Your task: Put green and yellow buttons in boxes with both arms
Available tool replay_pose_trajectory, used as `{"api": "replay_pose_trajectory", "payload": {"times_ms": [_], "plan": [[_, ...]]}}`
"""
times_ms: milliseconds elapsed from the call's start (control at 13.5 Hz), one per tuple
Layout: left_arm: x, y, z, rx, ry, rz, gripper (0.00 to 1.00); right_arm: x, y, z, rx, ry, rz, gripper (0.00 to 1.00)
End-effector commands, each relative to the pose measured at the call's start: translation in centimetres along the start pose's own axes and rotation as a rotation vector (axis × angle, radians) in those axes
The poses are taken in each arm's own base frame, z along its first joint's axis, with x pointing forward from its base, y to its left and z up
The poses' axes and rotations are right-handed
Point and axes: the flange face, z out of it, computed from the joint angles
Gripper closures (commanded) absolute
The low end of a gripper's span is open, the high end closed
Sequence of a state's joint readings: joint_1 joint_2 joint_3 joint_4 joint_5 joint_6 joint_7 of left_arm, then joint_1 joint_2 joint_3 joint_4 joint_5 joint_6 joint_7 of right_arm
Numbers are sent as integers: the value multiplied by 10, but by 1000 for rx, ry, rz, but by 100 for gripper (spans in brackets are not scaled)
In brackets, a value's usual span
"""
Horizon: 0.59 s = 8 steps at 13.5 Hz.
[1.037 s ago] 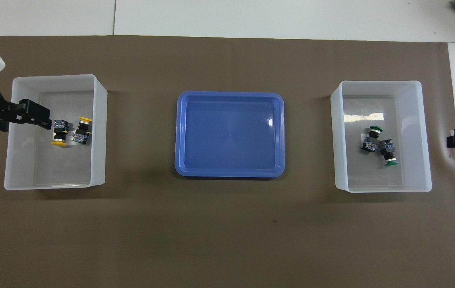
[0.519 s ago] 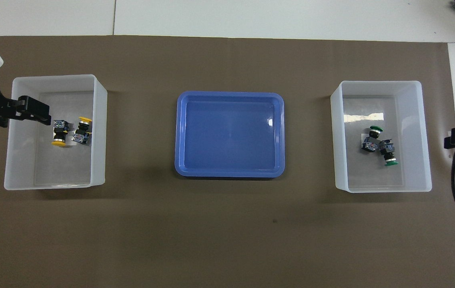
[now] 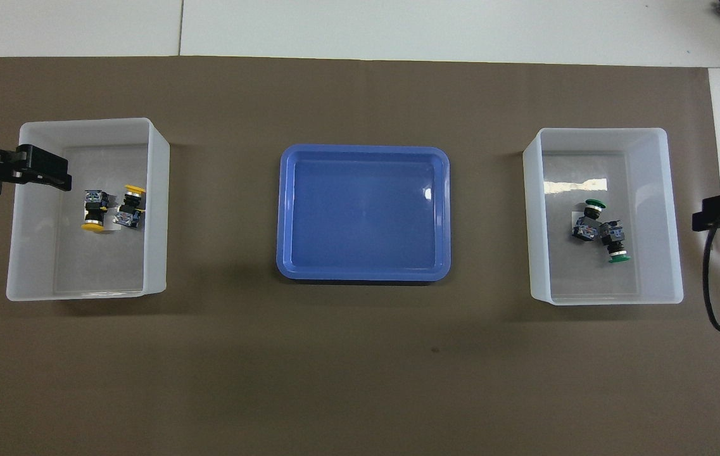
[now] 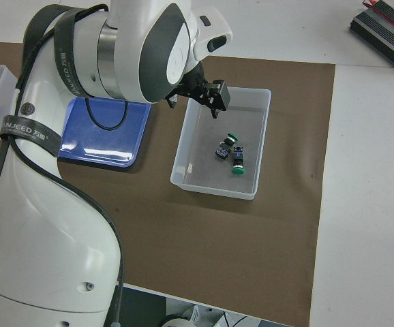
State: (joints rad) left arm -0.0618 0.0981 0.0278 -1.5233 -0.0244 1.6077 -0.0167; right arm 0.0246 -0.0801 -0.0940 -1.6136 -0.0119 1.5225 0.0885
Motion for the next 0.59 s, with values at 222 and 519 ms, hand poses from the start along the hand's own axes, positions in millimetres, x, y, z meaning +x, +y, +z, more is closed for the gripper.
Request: {"api": "replay_pose_trajectory", "payload": {"times_ms": [222,519], "plan": [[-3,-2,-7,9,14,9,0,2,1,2,-11,-6,21,0],[-2,-2,-5,9,15,9,0,1,1,4,-13,-11,18,0]]}}
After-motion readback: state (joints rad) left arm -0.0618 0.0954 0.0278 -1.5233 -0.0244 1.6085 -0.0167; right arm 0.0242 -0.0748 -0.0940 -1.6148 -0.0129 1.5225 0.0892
